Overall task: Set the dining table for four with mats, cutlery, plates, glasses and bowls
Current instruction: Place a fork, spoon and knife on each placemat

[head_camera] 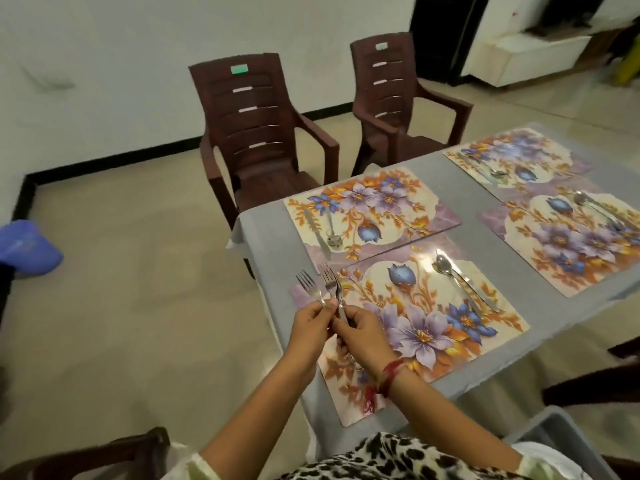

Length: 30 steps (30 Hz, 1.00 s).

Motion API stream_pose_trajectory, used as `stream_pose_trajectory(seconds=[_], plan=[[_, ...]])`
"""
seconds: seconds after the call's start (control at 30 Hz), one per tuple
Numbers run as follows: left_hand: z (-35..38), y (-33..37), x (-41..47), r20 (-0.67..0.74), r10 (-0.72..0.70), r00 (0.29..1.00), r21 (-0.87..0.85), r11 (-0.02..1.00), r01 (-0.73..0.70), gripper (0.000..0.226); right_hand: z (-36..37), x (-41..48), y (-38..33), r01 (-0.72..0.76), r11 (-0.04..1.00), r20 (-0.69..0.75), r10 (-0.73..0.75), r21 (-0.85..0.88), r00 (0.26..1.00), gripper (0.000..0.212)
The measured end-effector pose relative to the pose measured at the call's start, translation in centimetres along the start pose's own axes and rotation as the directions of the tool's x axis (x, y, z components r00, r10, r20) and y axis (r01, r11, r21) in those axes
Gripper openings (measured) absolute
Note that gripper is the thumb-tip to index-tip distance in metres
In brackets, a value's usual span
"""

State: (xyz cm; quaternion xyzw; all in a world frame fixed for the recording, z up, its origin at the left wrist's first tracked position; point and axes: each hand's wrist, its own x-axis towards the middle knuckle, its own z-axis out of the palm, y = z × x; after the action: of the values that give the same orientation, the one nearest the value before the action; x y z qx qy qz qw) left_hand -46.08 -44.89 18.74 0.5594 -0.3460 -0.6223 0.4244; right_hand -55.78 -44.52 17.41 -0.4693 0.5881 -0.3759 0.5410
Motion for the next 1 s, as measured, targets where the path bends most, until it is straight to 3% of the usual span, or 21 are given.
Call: stream_pose_trajectory(seconds=[0.17,0.3,0.47,0.63,0.73,0.87,1.0], plan=[[0.7,0.3,2.8,-0.207,-0.009,0.978,0.051,0.999,0.020,0.031,0.0,3.4,-0.7,0.069,0.984,0.189,-0.038,-0.161,0.981,0.032],[2.2,-0.3,5.1,-0.326,-0.016,0.945,0.078,0.996,0.044,0.031,-1.6,6.9,-0.5,0.178,0.931,0.344,-0.062,-0.318,0.937,0.025],[4.7,-1.6,6.7,-0.465,-0.045,0.884,-0.025,0.999,0.037,0.026,-3.9,10.1,0.4,0.262,0.837,0.397,-0.059,-0.480,0.916,0.024],[5.1,-3.9,6.6,-0.541,-0.104,0.835,-0.169,0.986,0.013,0.024,-4.4,10.2,1.9,0.229,0.865,0.396,-0.039,-0.446,0.917,0.031],[4.9,-4.3,6.3,-0.564,-0.134,0.815,-0.214,0.977,0.013,0.019,-4.0,9.3,3.0,0.145,0.933,0.358,-0.018,-0.330,0.933,0.022],[4.2,-4.4,6.1,-0.516,-0.225,0.827,-0.335,0.941,0.048,0.018,-3.7,8.7,3.5,0.045,0.986,0.310,0.008,-0.161,0.951,0.031],[3.6,-4.6,5.9,-0.488,-0.296,0.821,-0.440,0.896,0.061,0.019,-3.6,9.0,4.2,-0.147,0.983,0.294,0.172,-0.106,0.940,0.018]])
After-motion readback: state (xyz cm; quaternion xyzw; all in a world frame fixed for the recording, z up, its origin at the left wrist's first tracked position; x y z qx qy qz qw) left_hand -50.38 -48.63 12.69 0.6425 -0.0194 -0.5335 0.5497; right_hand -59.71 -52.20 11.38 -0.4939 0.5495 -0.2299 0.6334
